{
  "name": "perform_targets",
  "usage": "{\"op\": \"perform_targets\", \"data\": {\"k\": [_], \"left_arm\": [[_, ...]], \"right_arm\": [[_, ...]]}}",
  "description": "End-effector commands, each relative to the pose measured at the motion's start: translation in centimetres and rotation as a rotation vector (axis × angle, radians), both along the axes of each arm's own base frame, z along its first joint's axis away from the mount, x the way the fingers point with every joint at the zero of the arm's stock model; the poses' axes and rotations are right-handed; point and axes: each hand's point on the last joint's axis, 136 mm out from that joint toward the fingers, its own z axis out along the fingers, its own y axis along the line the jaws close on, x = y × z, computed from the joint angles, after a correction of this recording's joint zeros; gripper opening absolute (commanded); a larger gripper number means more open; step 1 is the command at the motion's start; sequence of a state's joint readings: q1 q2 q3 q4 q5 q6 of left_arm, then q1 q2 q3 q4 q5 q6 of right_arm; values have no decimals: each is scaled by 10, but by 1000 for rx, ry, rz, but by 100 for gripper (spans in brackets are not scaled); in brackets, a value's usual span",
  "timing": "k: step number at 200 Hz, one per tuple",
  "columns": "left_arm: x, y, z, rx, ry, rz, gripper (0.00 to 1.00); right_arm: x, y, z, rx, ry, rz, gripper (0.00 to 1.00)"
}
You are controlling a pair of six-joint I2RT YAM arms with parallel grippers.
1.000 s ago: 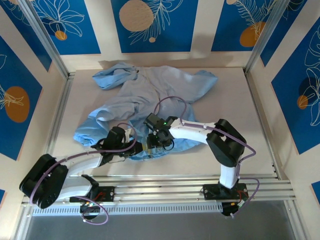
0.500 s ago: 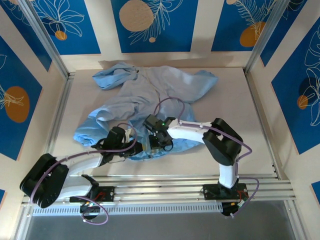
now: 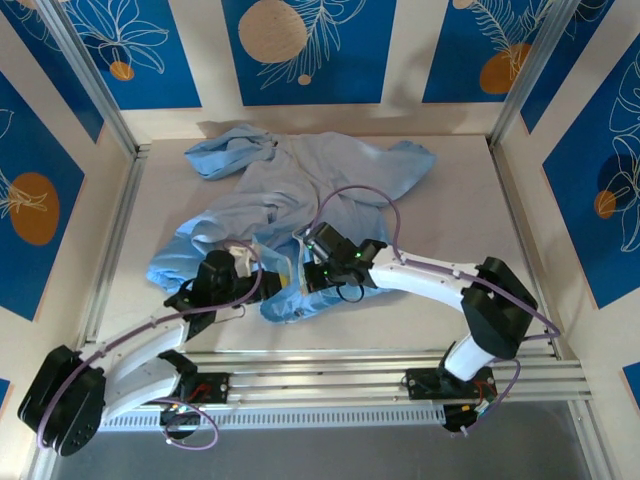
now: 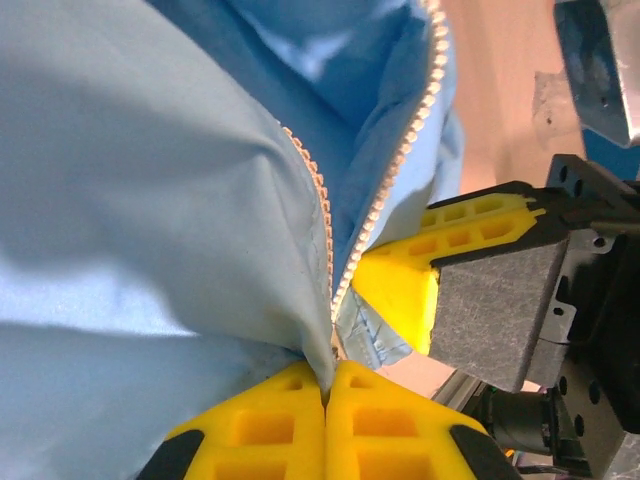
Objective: Zip up the jacket
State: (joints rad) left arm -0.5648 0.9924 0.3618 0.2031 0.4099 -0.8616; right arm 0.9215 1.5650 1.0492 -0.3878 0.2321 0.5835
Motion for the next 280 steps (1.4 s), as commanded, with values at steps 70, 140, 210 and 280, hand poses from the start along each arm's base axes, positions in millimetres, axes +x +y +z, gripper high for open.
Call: {"op": "perform_targets", "data": {"k": [70, 140, 210, 280], "left_arm": [[19, -4, 66, -164, -196, 62, 0], [17, -7, 70, -169, -193, 84, 0], [19, -10, 71, -163, -190, 90, 0], [25, -22, 72, -176, -188, 67, 0]], "right_arm": [[12, 0, 65, 319, -183, 6, 0], [30, -8, 69, 452, -182, -124, 0], [35, -10, 73, 534, -175, -160, 0], [33, -11, 71, 545, -155, -161, 0]]}}
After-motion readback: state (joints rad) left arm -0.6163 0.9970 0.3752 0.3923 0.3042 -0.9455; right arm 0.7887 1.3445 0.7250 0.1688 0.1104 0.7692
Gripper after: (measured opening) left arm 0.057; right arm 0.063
